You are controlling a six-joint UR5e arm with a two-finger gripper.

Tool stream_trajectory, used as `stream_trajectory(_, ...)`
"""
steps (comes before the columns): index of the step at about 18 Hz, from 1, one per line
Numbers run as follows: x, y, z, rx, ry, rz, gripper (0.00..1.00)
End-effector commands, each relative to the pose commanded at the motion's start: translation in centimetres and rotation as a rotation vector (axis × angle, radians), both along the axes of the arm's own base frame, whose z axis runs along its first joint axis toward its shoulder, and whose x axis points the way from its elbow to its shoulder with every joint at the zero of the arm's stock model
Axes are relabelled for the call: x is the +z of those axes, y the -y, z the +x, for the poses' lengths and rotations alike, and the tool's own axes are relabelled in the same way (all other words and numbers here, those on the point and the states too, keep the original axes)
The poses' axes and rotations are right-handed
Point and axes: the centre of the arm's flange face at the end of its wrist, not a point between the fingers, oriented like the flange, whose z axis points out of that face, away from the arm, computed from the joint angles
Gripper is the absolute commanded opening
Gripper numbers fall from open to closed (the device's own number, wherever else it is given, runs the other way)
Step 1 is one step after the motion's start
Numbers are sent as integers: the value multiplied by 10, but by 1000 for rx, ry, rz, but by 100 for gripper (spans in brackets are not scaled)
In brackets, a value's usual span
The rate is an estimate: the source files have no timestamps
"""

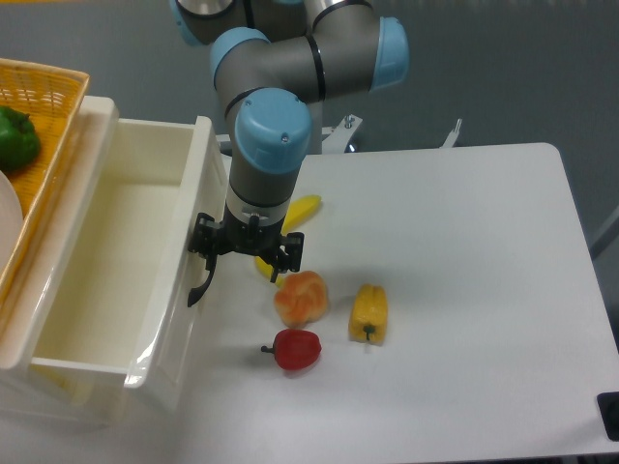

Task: Slide the top white drawer open
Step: 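Pull the upper drawer outward by its handle, away from the cabinet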

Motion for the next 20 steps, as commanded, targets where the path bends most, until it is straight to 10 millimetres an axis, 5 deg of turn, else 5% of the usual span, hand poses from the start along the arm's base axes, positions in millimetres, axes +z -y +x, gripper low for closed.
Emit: stream_trajectory(20, -1, 10, -23, 41, 25, 25, 100)
